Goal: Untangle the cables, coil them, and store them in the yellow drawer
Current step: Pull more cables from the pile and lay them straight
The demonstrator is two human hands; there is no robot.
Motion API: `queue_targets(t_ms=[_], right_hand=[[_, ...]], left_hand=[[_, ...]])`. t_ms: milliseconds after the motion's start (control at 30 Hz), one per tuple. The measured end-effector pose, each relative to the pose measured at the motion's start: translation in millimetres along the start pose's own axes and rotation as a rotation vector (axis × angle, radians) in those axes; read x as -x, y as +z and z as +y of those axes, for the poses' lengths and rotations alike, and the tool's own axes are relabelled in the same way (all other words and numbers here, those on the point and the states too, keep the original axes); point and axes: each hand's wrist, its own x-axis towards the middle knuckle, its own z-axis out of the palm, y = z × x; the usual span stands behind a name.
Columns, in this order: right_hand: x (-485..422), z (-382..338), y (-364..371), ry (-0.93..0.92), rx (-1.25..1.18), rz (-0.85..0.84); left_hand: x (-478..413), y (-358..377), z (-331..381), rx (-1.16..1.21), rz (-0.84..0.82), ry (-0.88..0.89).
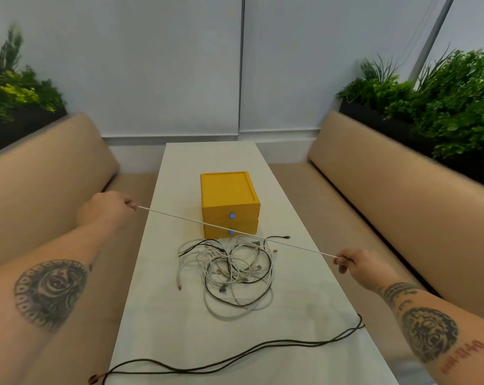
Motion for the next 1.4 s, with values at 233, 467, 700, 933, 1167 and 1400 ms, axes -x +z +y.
queue_targets(t_ms=[233,467,700,933,1167,1400], right_hand=[[5,8,9,0.067,-0.022,-0.051],[9,19,58,0.214,-0.051,-0.194],[1,-17,75,0.176,0.435,-0.26],[-1,-185,58,-0.377,-0.136,-0.133],[20,-270,85,-0.534,-0.216,-0.4],[25,-250,120,-0.46,-0.189,-0.717]], left_hand=[[13,11,-26,0.01,-0.042,-0.073],[50,47,-30,0.002,-0.184,-0.068],[64,58,-23,0.211,-0.288,0.072],[78,40,24,0.334,-0.317,0.242],[91,28,-9,0.452,-0.429,0.252],[139,61,-82,0.364,-0.71,0.083]])
